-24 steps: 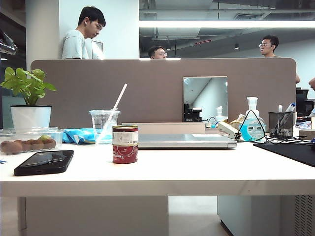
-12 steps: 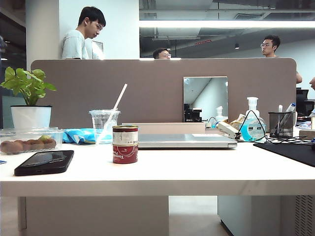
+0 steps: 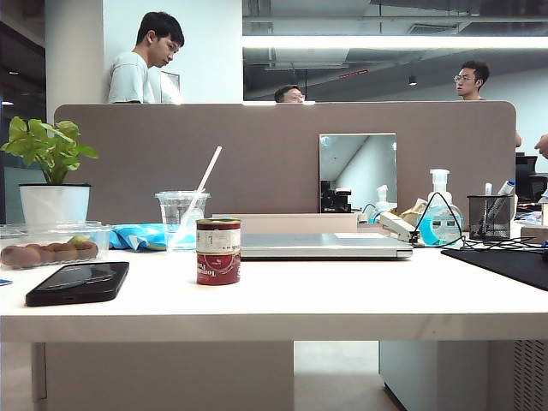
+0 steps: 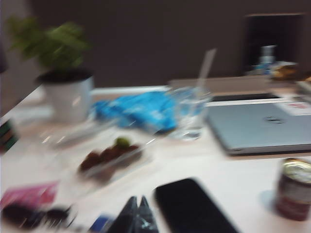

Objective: Stack a can of tomatoes on the right onto the can of tomatoes on the left.

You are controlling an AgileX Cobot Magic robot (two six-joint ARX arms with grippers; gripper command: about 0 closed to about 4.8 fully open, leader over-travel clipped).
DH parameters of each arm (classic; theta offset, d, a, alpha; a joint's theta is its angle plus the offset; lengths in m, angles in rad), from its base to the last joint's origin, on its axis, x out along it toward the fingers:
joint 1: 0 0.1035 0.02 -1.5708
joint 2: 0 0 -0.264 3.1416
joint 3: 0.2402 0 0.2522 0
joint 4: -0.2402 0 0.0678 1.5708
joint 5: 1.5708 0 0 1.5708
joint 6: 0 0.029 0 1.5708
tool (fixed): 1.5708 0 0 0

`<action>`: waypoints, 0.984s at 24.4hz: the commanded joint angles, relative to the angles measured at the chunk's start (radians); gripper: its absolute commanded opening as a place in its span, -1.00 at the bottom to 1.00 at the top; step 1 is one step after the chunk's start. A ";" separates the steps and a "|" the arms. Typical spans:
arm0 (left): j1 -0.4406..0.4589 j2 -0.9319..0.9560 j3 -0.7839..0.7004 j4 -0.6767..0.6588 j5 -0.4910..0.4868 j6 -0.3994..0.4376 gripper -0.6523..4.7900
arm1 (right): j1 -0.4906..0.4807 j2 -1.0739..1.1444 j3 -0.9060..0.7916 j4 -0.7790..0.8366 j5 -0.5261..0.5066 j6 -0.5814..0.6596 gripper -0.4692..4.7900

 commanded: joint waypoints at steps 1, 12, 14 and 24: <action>0.039 -0.042 -0.057 0.004 -0.061 -0.074 -0.78 | 0.000 0.000 -0.008 0.011 -0.002 0.004 -0.84; 0.041 -0.167 -0.111 -0.057 -0.072 -0.080 -0.78 | 0.000 0.000 -0.008 0.011 -0.003 0.004 -0.84; 0.041 -0.210 -0.111 -0.067 -0.072 -0.080 -0.78 | 0.000 0.000 -0.008 0.011 -0.002 0.004 -0.84; 0.011 -0.240 -0.111 -0.112 0.021 -0.080 -0.78 | 0.000 -0.001 -0.008 0.009 -0.002 0.004 -0.84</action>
